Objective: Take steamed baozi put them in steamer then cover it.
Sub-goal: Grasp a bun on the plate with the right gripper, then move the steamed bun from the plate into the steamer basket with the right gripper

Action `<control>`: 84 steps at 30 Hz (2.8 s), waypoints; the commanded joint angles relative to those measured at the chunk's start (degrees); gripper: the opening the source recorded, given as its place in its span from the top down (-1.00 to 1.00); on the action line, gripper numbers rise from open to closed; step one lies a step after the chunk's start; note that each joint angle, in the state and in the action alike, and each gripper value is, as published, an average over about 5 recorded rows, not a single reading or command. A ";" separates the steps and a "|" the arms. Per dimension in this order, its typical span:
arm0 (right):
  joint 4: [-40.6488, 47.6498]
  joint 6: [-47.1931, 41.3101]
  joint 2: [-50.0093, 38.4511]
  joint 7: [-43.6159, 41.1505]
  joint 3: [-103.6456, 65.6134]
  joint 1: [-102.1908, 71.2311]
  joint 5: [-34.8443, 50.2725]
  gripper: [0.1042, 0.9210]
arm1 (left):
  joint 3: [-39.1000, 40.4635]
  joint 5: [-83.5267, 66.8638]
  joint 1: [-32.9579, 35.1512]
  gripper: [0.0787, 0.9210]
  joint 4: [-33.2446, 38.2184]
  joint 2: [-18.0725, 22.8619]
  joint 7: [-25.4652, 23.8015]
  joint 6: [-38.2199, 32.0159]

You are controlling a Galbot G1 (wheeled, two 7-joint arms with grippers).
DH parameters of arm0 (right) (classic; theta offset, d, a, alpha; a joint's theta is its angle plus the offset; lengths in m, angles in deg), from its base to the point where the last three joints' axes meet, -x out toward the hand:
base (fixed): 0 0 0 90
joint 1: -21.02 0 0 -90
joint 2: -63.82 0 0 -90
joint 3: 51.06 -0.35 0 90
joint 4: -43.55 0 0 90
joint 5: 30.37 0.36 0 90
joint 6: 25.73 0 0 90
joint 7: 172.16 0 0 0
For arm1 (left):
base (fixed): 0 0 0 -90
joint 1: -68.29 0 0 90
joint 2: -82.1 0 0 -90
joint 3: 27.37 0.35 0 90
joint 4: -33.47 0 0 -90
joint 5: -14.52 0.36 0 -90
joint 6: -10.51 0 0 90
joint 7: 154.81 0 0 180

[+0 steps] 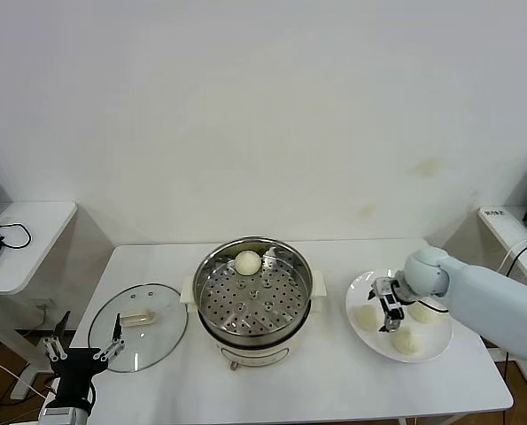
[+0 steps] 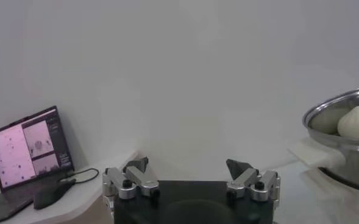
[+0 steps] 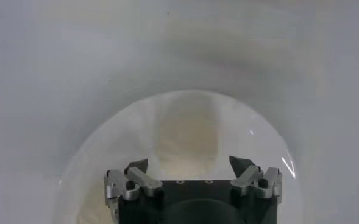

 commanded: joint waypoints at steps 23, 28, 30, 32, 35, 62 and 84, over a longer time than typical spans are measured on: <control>-5.84 -2.42 -5.12 -5.23 4.78 19.25 7.26 -0.20 | 0.09 -0.15 -0.61 -0.77 -0.36 -0.16 0.04 -0.08; -10.83 -4.46 -4.64 -4.80 13.80 34.55 13.95 -0.20 | 0.78 -0.02 -0.90 -0.77 -0.05 -0.26 0.07 -0.02; -12.47 -5.47 -3.19 -4.26 16.70 39.64 17.23 -0.21 | 1.05 0.10 -0.98 -0.77 0.09 -0.31 0.07 0.01; -13.97 -6.75 -0.98 -3.50 18.85 43.99 20.88 -0.21 | 1.24 0.18 -1.06 -0.77 0.21 -0.38 0.07 0.03; -15.65 -9.08 3.37 -1.96 20.43 47.98 26.00 -0.22 | 1.30 0.20 -1.13 -0.77 0.38 -0.51 0.07 0.04; 1.27 -21.46 37.05 11.75 19.08 28.12 35.67 -0.24 | -1.68 -0.09 -0.69 -0.77 1.28 -0.47 -0.12 -0.05; 2.68 -23.86 40.33 11.06 20.50 27.00 34.91 -0.24 | -1.72 -0.20 -0.89 -0.77 1.72 -0.11 -0.03 -0.15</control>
